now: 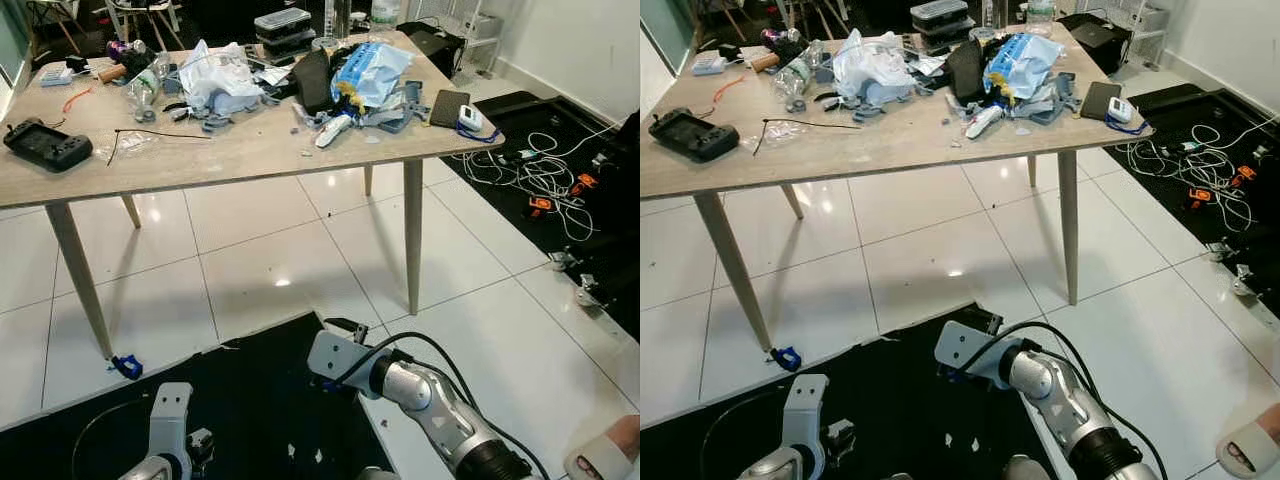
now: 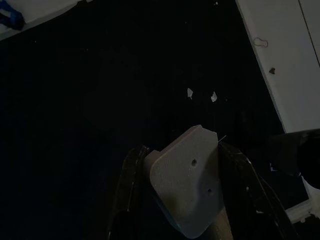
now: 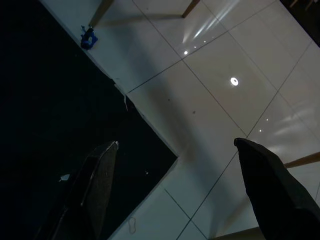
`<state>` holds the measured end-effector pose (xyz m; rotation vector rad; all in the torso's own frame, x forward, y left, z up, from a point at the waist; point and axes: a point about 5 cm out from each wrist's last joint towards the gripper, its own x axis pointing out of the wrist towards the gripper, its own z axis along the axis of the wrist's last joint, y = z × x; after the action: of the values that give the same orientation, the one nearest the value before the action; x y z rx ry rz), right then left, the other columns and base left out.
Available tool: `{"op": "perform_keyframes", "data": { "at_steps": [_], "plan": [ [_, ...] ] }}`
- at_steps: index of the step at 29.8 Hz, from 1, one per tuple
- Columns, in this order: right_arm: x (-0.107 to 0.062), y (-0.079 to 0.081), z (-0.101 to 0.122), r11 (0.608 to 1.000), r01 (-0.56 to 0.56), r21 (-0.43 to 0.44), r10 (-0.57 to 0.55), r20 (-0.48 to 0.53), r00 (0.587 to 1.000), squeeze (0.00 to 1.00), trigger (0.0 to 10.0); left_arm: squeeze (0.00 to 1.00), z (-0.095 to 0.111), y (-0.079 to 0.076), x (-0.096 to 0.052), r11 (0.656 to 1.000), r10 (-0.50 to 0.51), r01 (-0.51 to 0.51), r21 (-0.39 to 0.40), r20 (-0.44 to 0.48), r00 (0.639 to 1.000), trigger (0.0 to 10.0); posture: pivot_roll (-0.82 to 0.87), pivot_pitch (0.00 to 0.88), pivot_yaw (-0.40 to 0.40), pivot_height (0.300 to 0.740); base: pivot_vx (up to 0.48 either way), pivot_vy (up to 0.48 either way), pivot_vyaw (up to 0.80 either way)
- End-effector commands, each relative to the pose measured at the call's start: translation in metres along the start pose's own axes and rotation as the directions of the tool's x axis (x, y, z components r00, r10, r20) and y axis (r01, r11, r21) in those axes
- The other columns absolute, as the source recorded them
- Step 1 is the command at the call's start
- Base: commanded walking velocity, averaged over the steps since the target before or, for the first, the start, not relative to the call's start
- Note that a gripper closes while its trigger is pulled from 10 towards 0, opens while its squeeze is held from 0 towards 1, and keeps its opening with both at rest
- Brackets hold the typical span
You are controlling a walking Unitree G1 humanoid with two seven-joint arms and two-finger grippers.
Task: Picking trash to rubbish bin
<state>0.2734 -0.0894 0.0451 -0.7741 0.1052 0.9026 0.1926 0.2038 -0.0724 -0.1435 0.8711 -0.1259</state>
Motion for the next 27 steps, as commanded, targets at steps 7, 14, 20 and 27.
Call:
{"op": "perform_keyframes", "data": {
  "at_steps": [7,14,20,27],
  "plan": [
    [0.0003,0.0051,-0.0002,0.999,-0.020,0.035,0.020,-0.008,1.000,0.00,10.0,0.00,-0.0057,0.0055,-0.0031,1.000,0.010,-0.010,0.013,-0.022,1.000,10.0,-0.06,0.118,0.089,0.740,0.000,0.000,0.00],
    [0.0006,0.0038,-0.0002,0.999,-0.020,0.036,0.020,-0.013,1.000,0.00,10.0,0.00,-0.0051,0.0057,-0.0030,1.000,0.008,-0.008,0.015,-0.024,1.000,10.0,-0.06,0.116,0.091,0.740,0.000,0.000,0.00],
    [0.0016,0.0024,-0.0008,0.999,-0.021,0.040,0.022,-0.015,1.000,0.00,10.0,0.00,-0.0056,0.0065,-0.0032,1.000,0.012,-0.012,0.015,-0.031,0.999,10.0,-0.06,0.113,0.100,0.740,0.000,0.000,0.00],
    [0.0030,0.0016,-0.0015,0.999,-0.021,0.047,0.022,-0.018,1.000,0.00,10.0,0.00,-0.0135,0.0072,-0.0052,1.000,0.014,-0.013,0.026,-0.061,0.998,10.0,-0.07,0.108,0.116,0.740,0.000,0.000,0.00]
  ]
}}
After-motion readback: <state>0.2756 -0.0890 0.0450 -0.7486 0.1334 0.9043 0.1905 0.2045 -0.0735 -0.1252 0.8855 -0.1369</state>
